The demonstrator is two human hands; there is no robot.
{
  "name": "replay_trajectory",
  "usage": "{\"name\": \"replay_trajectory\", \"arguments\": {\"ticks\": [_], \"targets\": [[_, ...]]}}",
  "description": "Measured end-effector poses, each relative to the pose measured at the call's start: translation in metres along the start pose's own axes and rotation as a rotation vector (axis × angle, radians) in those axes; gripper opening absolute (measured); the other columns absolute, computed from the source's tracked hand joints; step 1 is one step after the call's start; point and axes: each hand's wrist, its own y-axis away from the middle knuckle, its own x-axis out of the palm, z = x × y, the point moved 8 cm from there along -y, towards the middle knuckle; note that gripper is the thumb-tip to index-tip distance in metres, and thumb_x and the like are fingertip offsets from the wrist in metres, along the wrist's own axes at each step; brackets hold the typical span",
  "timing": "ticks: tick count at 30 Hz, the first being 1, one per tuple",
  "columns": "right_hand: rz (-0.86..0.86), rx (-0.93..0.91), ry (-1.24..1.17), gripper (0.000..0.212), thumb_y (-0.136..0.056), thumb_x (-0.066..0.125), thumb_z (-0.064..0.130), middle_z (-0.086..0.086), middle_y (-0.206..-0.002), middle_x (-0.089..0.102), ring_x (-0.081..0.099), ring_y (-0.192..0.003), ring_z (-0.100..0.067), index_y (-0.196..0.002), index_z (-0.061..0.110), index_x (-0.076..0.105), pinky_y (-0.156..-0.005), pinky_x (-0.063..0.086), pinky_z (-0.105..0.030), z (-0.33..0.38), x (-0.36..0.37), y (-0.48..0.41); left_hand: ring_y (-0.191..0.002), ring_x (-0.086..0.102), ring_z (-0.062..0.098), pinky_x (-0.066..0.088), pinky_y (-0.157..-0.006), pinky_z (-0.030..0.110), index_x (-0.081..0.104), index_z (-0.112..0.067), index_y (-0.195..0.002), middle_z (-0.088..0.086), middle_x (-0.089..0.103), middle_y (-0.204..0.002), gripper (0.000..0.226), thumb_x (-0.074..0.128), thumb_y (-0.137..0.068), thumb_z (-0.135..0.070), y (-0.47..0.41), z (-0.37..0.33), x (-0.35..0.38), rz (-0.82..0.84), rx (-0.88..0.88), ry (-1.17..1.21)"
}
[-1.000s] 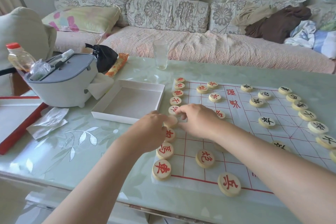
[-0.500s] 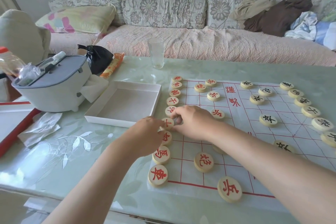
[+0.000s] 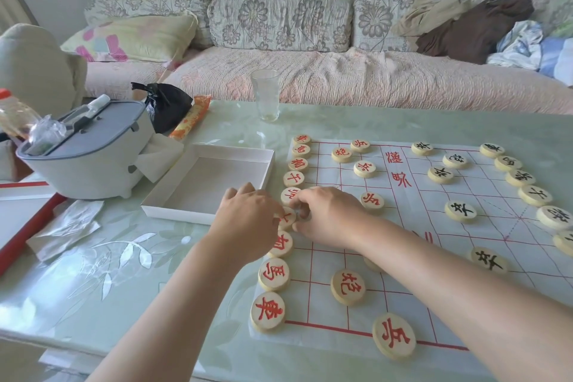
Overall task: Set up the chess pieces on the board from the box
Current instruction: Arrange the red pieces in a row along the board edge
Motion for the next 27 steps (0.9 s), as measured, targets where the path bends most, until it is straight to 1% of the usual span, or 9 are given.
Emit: {"name": "replay_trajectory", "arguments": {"ticks": [3, 7, 10, 13, 16, 18, 22, 24, 27], "targets": [[-0.007, -0.013, 0.024, 0.029, -0.085, 0.062, 0.033, 0.014, -0.108, 0.063, 0.057, -0.105, -0.014, -0.114, 0.036, 0.063, -0.086, 0.048, -0.033, 0.000, -0.002, -0.002, -0.119, 0.039, 0.008, 0.012, -0.092, 0.027, 0.067, -0.040, -0.108, -0.022, 0.061, -0.119, 0.024, 0.056, -0.092, -0.026, -0.002, -0.001, -0.003, -0.069, 0.037, -0.020], [-0.004, -0.031, 0.041, 0.029, -0.081, 0.065, 0.039, 0.013, -0.108, 0.063, 0.058, -0.102, -0.015, -0.110, 0.037, 0.064, -0.080, 0.046, -0.031, -0.001, -0.001, -0.005, -0.119, 0.041, 0.006, 0.009, -0.094, 0.027, 0.065, -0.039, -0.110, -0.015, 0.064, -0.107, 0.026, 0.063, -0.088, -0.027, -0.003, 0.005, -0.002, -0.088, 0.025, -0.004], [-0.009, -0.032, 0.021, 0.032, -0.082, 0.067, 0.043, 0.013, -0.107, 0.063, 0.058, -0.101, -0.014, -0.113, 0.037, 0.064, -0.080, 0.047, -0.030, -0.002, 0.000, -0.005, -0.116, 0.042, 0.008, 0.014, -0.091, 0.029, 0.062, -0.039, -0.114, -0.015, 0.065, -0.110, 0.029, 0.066, -0.085, -0.034, -0.004, 0.005, -0.002, -0.089, 0.029, -0.040], [-0.031, -0.029, 0.017, 0.030, -0.081, 0.069, 0.048, 0.013, -0.102, 0.062, 0.058, -0.099, -0.014, -0.108, 0.034, 0.064, -0.079, 0.046, -0.031, -0.003, -0.002, -0.005, -0.112, 0.042, 0.011, 0.020, -0.085, 0.029, 0.062, -0.040, -0.115, -0.017, 0.063, -0.114, 0.029, 0.065, -0.086, -0.035, -0.006, 0.004, -0.002, -0.074, 0.034, -0.082], [-0.037, -0.009, 0.016, 0.033, -0.077, 0.071, 0.055, 0.014, -0.102, 0.061, 0.057, -0.097, -0.012, -0.102, 0.035, 0.063, -0.074, 0.039, -0.028, -0.007, -0.004, -0.004, -0.108, 0.043, 0.013, 0.033, -0.087, 0.027, 0.063, -0.041, -0.117, -0.017, 0.062, -0.115, 0.029, 0.058, -0.089, -0.032, -0.007, 0.005, 0.000, -0.066, 0.031, -0.079], [-0.034, -0.010, 0.004, 0.035, -0.076, 0.072, 0.056, 0.015, -0.102, 0.062, 0.058, -0.097, -0.011, -0.102, 0.035, 0.063, -0.075, 0.040, -0.028, -0.007, -0.005, -0.004, -0.103, 0.044, 0.014, 0.038, -0.085, 0.027, 0.063, -0.041, -0.116, -0.015, 0.064, -0.110, 0.027, 0.053, -0.092, -0.036, -0.008, 0.006, 0.002, -0.042, 0.019, -0.039], [-0.020, -0.014, -0.018, 0.031, -0.081, 0.070, 0.048, 0.012, -0.104, 0.065, 0.060, -0.100, -0.015, -0.109, 0.036, 0.066, -0.082, 0.048, -0.030, -0.005, -0.002, -0.005, -0.096, 0.042, 0.013, 0.039, -0.072, 0.027, 0.064, -0.042, -0.114, -0.014, 0.067, -0.099, 0.028, 0.053, -0.090, -0.052, -0.008, 0.009, 0.005, 0.006, -0.019, 0.010], [-0.024, -0.006, -0.019, 0.029, -0.082, 0.070, 0.047, 0.012, -0.104, 0.066, 0.061, -0.100, -0.016, -0.109, 0.035, 0.067, -0.083, 0.050, -0.032, -0.005, 0.000, -0.006, -0.094, 0.043, 0.013, 0.040, -0.068, 0.028, 0.065, -0.041, -0.112, -0.013, 0.067, -0.093, 0.028, 0.056, -0.088, -0.053, -0.008, 0.011, 0.003, 0.008, -0.046, 0.049], [-0.040, 0.016, -0.022, 0.032, -0.080, 0.071, 0.052, 0.013, -0.104, 0.065, 0.060, -0.098, -0.014, -0.107, 0.036, 0.066, -0.077, 0.044, -0.028, -0.007, 0.001, -0.006, -0.096, 0.044, 0.013, 0.040, -0.068, 0.027, 0.065, -0.040, -0.114, -0.012, 0.066, -0.094, 0.027, 0.059, -0.089, -0.047, -0.007, 0.012, 0.002, 0.008, -0.056, 0.066]]}}
